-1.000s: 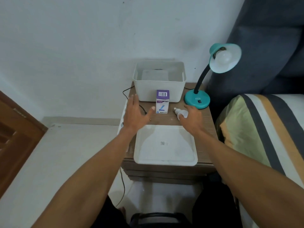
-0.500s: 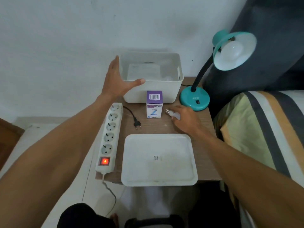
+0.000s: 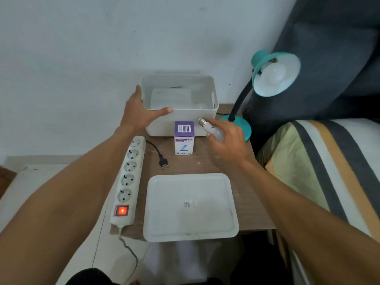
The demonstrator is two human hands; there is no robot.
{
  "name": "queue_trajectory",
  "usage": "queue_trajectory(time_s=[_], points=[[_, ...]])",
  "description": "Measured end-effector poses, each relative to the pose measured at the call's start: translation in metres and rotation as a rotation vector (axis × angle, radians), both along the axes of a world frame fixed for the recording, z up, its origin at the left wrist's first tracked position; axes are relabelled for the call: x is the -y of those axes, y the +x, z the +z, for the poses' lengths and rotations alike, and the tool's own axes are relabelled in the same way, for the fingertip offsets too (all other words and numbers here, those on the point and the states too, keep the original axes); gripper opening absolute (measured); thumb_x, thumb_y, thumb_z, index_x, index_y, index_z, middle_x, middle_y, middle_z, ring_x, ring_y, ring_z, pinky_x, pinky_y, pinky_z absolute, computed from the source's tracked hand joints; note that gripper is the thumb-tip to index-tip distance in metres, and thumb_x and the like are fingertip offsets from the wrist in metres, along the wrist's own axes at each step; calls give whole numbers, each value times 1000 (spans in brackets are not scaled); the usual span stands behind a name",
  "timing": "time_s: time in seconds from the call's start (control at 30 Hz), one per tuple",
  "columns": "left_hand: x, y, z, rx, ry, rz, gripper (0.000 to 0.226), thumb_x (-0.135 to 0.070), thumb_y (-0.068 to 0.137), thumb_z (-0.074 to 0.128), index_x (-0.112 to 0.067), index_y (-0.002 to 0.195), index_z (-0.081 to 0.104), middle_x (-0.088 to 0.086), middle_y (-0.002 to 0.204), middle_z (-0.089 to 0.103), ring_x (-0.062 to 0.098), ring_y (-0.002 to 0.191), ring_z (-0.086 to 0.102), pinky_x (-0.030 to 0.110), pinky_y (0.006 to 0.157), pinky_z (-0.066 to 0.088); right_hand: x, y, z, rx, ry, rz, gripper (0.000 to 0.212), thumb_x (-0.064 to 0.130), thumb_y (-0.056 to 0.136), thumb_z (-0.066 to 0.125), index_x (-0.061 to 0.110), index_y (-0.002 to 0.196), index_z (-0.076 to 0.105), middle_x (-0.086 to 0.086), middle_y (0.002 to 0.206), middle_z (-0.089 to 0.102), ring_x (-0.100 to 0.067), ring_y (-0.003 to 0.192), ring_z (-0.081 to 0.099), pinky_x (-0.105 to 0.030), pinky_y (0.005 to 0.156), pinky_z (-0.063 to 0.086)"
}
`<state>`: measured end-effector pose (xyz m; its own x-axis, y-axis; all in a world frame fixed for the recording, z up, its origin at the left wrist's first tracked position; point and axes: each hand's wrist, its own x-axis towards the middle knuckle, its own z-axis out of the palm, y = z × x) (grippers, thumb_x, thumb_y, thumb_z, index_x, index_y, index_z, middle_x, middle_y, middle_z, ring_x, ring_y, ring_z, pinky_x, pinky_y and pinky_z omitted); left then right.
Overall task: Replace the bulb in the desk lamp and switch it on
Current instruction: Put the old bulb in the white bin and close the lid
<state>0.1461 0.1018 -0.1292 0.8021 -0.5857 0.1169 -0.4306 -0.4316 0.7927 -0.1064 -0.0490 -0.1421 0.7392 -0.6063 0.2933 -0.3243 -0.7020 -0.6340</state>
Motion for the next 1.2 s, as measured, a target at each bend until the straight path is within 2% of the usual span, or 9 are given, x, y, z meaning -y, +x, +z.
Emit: queue_trajectory(time_s=[0.1,0.2,0.27,0.4,0.53,0.67,0.83,1.03,1.2], points=[[-1,0,0,8,-11,-4,134,-79,52,84,-18,156,27,7,152,49,27,136,50,44,109,49,3,11,23,109,-60,24,44,30,87,66,23,130,63,3,115,70,-13,103,62,-39,92,53],[-1,0,0,16,-25,-4,119,-77,52,86,-21,146,38,3,140,58,17,121,54,33,96,51,5,31,44,181,-102,55,44,28,88,68,19,131,63,0,116,70,-15,102,64,-34,93,52],[-1,-1,0,32,-45,0,112,-77,51,86,-22,139,43,-1,132,63,16,117,58,34,93,55,8,51,54,190,-95,72,45,28,88,68,18,131,63,-1,118,70,-15,103,64,-32,94,51],[0,-3,-1,38,-92,17,101,-71,53,90,-25,131,47,-9,118,65,13,106,62,36,90,60,15,93,61,87,8,87,47,33,86,69,22,132,63,0,122,69,-17,111,62,-37,98,49],[1,-3,-3,51,-78,48,109,-76,49,88,-27,136,44,-10,120,65,15,111,63,38,91,59,19,122,54,-54,75,161,52,34,87,72,21,136,60,-1,129,66,-19,117,61,-33,100,46],[1,-5,-4,78,-72,55,110,-74,53,87,-24,139,42,-14,116,61,11,107,62,35,92,59,21,134,43,-217,65,225,55,40,93,65,19,142,54,-4,142,58,-22,133,50,-27,103,35],[2,-3,-6,78,-89,56,106,-80,50,85,-27,133,45,-11,116,66,14,106,66,40,87,61,26,139,43,-332,22,235,54,46,98,55,15,142,53,-10,144,55,-26,134,48,-31,104,36],[2,-2,-5,68,-71,56,109,-83,49,83,-29,136,43,-9,118,67,15,106,67,39,86,62,28,141,42,-363,89,229,54,48,98,53,15,141,56,-8,142,57,-24,132,51,-27,101,37],[2,-3,-1,45,-33,48,112,-82,50,83,-29,139,40,-8,119,64,18,108,65,40,89,61,25,139,44,-360,90,211,58,51,97,54,12,140,56,-10,140,58,-25,130,53,-32,102,40]])
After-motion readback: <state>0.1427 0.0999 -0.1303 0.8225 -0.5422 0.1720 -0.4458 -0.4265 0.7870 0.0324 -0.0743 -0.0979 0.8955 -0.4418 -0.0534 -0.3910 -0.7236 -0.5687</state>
